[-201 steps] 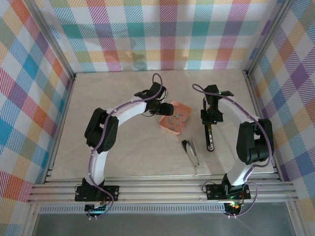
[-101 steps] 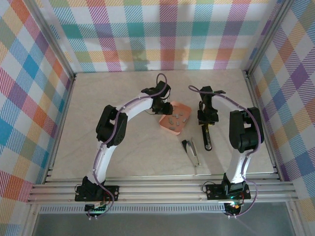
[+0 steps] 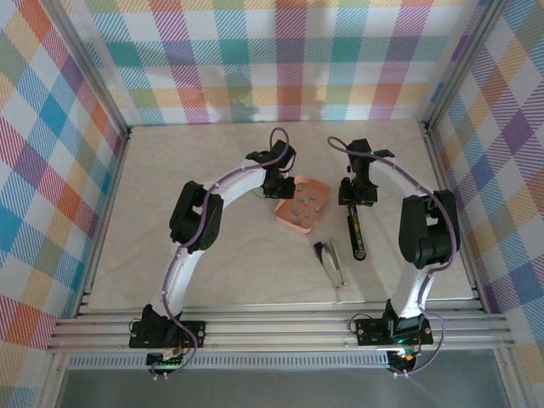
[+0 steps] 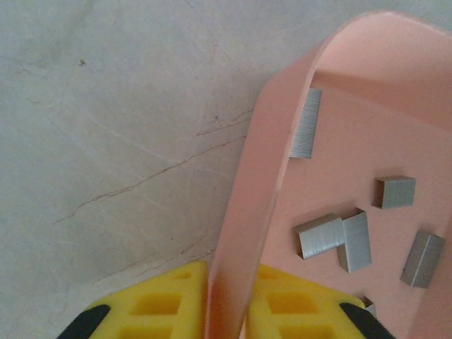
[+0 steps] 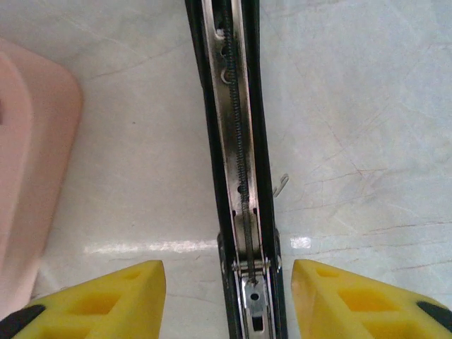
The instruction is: Load the staples into the stapler
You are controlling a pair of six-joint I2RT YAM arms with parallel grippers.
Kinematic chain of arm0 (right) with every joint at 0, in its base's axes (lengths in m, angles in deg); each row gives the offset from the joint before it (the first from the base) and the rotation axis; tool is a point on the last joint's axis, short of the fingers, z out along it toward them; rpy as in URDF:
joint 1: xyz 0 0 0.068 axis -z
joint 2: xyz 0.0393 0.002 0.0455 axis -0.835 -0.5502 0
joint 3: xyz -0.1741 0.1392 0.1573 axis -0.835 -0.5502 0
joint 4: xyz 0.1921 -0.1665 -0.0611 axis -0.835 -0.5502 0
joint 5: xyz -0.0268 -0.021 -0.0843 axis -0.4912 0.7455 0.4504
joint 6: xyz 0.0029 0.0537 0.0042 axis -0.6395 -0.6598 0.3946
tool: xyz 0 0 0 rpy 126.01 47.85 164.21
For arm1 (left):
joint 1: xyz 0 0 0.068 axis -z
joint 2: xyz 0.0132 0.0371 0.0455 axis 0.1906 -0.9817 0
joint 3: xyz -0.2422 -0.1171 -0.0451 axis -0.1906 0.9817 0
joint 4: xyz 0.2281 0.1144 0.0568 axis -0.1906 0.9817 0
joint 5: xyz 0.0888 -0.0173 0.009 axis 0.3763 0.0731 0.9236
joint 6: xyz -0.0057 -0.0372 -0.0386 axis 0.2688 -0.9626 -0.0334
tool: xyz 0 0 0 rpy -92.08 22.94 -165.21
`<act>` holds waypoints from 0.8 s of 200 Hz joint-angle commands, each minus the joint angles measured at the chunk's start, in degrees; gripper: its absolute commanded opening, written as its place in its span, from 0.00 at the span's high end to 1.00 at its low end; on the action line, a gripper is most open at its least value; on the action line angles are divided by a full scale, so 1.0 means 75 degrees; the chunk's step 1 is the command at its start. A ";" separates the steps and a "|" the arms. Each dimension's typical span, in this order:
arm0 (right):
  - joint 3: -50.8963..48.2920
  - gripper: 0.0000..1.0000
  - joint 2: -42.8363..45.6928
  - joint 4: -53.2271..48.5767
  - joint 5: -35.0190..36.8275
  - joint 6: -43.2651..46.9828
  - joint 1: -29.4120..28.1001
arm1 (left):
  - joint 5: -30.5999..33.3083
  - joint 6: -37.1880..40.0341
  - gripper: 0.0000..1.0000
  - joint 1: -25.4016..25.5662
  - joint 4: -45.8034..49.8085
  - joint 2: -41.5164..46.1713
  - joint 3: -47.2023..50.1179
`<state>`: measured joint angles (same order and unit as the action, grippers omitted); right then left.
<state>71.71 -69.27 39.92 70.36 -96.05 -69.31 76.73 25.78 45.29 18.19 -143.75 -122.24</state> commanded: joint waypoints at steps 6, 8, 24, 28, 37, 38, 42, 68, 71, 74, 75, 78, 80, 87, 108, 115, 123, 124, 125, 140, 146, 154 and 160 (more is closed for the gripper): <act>0.0083 0.50 0.0342 -0.0085 -0.0252 -0.0076 0.0051 | 0.0025 -0.0039 0.86 -0.0078 0.0411 0.0098 -0.0102; 0.0082 0.50 0.0357 -0.0088 -0.0262 -0.0082 0.0045 | 0.0025 -0.0045 0.86 -0.0075 0.0417 0.0109 -0.0086; 0.0048 0.50 0.0441 -0.0099 -0.0291 -0.0069 0.0045 | 0.0070 -0.0021 0.89 -0.0080 0.0394 0.0254 0.0107; 0.0039 0.50 0.0462 -0.0100 -0.0287 -0.0102 0.0040 | 0.0082 -0.0022 0.89 -0.0085 0.0379 0.0294 0.0157; 0.0013 0.49 0.0513 -0.0089 -0.0288 -0.0123 0.0040 | 0.0129 -0.0005 0.91 -0.0086 0.0356 0.0405 0.0282; 0.0009 0.50 0.0535 -0.0083 -0.0291 -0.0135 0.0040 | 0.0129 -0.0002 0.91 -0.0086 0.0354 0.0417 0.0295; -0.0007 0.49 0.0569 -0.0070 -0.0298 -0.0142 0.0039 | 0.0153 0.0009 0.91 -0.0086 0.0352 0.0455 0.0347; -0.0099 0.49 0.0691 -0.0053 -0.0374 -0.0211 0.0031 | 0.0281 0.0111 0.93 -0.0120 0.0375 0.0745 0.0677; -0.0111 0.49 0.0713 -0.0054 -0.0383 -0.0221 0.0025 | 0.0288 0.0122 0.94 -0.0130 0.0391 0.0781 0.0729; -0.0117 0.49 0.0723 -0.0054 -0.0392 -0.0226 0.0027 | 0.0302 0.0143 0.94 -0.0132 0.0396 0.0830 0.0785; -0.0123 0.49 0.0732 -0.0060 -0.0395 -0.0231 0.0016 | 0.0310 0.0147 0.94 -0.0132 0.0392 0.0840 0.0799; -0.0128 0.49 0.0739 -0.0066 -0.0396 -0.0233 0.0016 | 0.0321 0.0162 0.94 -0.0141 0.0388 0.0872 0.0853; -0.0129 0.49 0.0749 -0.0071 -0.0404 -0.0235 0.0016 | 0.0328 0.0172 0.94 -0.0144 0.0387 0.0909 0.0888; -0.0148 0.49 0.0781 -0.0086 -0.0409 -0.0259 -0.0002 | 0.0386 0.0230 0.95 -0.0156 0.0419 0.1002 0.1006; -0.0196 0.49 0.0901 -0.0136 -0.0351 -0.0295 -0.0106 | 0.0566 0.0386 0.95 -0.0223 0.0481 0.1374 0.1446; -0.0211 0.49 0.0936 -0.0153 -0.0334 -0.0327 -0.0156 | 0.0584 0.0416 0.96 -0.0266 0.0481 0.1513 0.1622; -0.0205 0.49 0.0972 -0.0164 -0.0322 -0.0355 -0.0217 | 0.0616 0.0441 0.96 -0.0306 0.0472 0.1684 0.1835; -0.0208 0.49 0.0972 -0.0173 -0.0319 -0.0360 -0.0236 | 0.0620 0.0443 0.96 -0.0313 0.0471 0.1707 0.1863; -0.0210 0.49 0.0974 -0.0172 -0.0312 -0.0363 -0.0239 | 0.0627 0.0450 0.96 -0.0322 0.0470 0.1730 0.1895; -0.0212 0.49 0.1019 -0.0183 -0.0316 -0.0419 -0.0383 | 0.0720 0.0502 0.96 -0.0421 0.0403 0.2063 0.2359; -0.0211 0.49 0.1022 -0.0194 -0.0313 -0.0439 -0.0444 | 0.0768 0.0547 0.96 -0.0464 0.0376 0.2189 0.2569; -0.0191 0.49 0.1023 -0.0215 -0.0310 -0.0486 -0.0529 | 0.0877 0.0595 0.96 -0.0520 0.0341 0.2364 0.2827; -0.0171 0.49 0.1024 -0.0221 -0.0312 -0.0521 -0.0600 | 0.0913 0.0632 0.96 -0.0567 0.0318 0.2497 0.3026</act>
<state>70.57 -63.63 39.77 68.48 -98.04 -71.78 81.30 28.57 42.60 19.90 -130.39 -103.88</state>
